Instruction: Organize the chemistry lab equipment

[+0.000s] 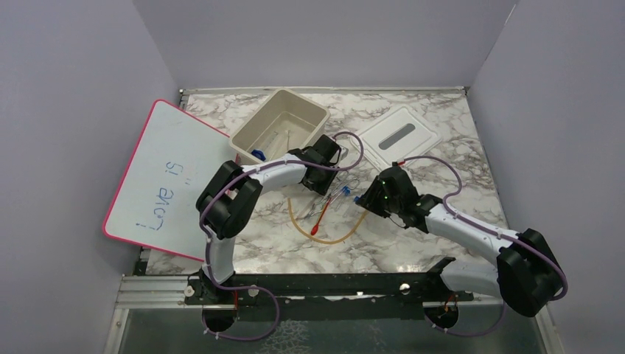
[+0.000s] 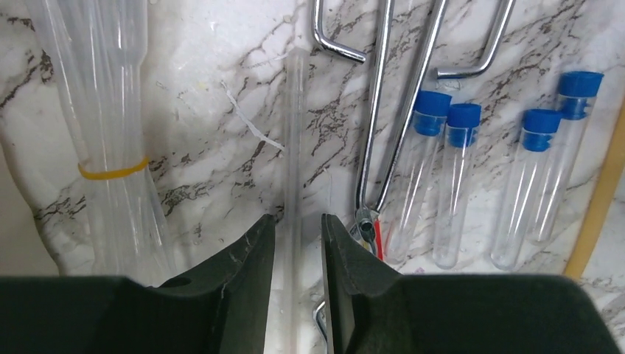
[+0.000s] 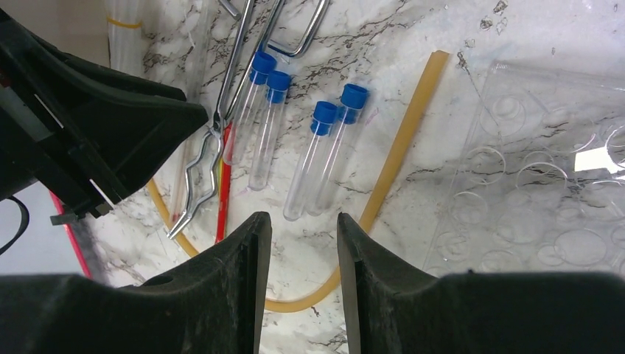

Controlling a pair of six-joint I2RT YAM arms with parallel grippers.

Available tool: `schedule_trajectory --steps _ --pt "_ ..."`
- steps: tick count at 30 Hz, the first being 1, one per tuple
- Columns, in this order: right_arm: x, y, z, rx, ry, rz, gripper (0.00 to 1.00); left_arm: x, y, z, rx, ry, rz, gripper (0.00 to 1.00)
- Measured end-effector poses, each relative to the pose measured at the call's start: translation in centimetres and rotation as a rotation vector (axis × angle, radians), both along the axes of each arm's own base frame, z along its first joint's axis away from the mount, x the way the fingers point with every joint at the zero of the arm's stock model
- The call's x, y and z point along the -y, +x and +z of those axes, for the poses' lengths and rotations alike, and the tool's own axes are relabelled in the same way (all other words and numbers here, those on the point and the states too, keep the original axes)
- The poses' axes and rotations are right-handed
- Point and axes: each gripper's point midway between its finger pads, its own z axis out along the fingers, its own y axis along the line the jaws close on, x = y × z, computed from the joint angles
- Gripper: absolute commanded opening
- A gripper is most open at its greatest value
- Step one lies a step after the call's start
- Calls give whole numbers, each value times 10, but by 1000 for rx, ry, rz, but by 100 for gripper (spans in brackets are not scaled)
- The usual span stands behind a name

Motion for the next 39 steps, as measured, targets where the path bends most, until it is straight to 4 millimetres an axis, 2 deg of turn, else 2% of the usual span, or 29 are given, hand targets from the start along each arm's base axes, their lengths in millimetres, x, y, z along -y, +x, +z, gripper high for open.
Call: schedule_trajectory --steps 3,10,16,20,23,33,36,39 --pt "0 0 0 0 1 -1 42 0 2 -1 2 7 3 26" --pt "0 1 2 5 8 -6 42 0 5 -1 6 23 -1 0" --pt "0 3 16 45 32 -10 41 -4 5 2 7 46 -11 0" --pt "0 4 30 86 56 -14 41 -3 10 18 37 42 -21 0" --pt "1 4 40 117 74 -18 41 -1 13 43 83 13 -29 0" --pt "2 5 72 221 130 -20 41 3 25 174 332 -156 -34 0" --pt "3 5 77 237 138 -22 41 -1 34 207 415 -164 -20 0" --pt "4 5 78 242 140 -24 41 -9 48 233 496 -141 4 0"
